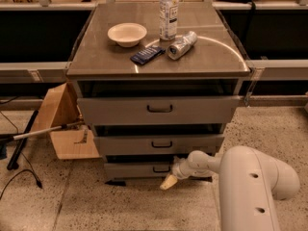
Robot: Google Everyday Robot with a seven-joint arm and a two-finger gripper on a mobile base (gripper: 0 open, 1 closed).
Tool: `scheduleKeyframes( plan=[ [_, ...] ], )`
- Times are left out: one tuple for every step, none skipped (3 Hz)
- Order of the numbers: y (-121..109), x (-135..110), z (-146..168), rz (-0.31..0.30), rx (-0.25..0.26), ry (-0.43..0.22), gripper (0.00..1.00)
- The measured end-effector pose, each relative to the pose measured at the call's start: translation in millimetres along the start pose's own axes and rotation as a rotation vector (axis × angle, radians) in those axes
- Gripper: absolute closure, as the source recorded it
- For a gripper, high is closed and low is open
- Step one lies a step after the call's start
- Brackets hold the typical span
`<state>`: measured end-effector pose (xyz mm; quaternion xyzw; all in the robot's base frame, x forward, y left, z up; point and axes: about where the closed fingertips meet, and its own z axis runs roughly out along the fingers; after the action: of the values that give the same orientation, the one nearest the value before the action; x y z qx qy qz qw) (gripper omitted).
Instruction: Open bottom drawer
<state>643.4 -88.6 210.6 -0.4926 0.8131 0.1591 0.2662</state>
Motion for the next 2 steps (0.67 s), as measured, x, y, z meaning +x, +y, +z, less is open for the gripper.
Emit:
scheduleKeyframes(
  plan=[
    [-10,12,4,0.001,0.015,0.043,0.00],
    [-21,25,12,0.000,0.021,0.083,0.00]
  ],
)
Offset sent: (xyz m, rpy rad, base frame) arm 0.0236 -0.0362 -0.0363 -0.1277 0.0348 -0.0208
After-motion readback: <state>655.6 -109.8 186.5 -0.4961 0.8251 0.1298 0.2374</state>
